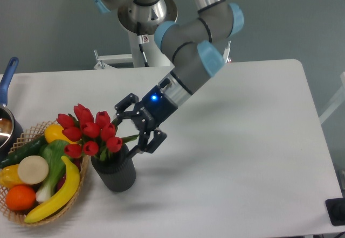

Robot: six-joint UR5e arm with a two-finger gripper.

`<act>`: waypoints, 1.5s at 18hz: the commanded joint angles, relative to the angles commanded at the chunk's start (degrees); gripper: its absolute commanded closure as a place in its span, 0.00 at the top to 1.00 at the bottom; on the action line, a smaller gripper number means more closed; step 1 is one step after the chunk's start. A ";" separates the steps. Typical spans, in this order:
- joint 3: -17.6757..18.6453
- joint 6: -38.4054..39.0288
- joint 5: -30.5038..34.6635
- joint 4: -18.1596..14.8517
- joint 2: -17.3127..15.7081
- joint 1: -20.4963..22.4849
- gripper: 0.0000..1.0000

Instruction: Insert the flowers into the vase

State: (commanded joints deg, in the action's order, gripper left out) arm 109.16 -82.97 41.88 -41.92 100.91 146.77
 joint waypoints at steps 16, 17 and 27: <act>-11.24 -14.93 33.80 -24.49 -16.54 13.09 1.00; -12.82 -17.03 33.80 -27.13 -16.36 13.88 1.00; -14.59 -26.63 33.27 -33.13 -16.18 17.32 1.00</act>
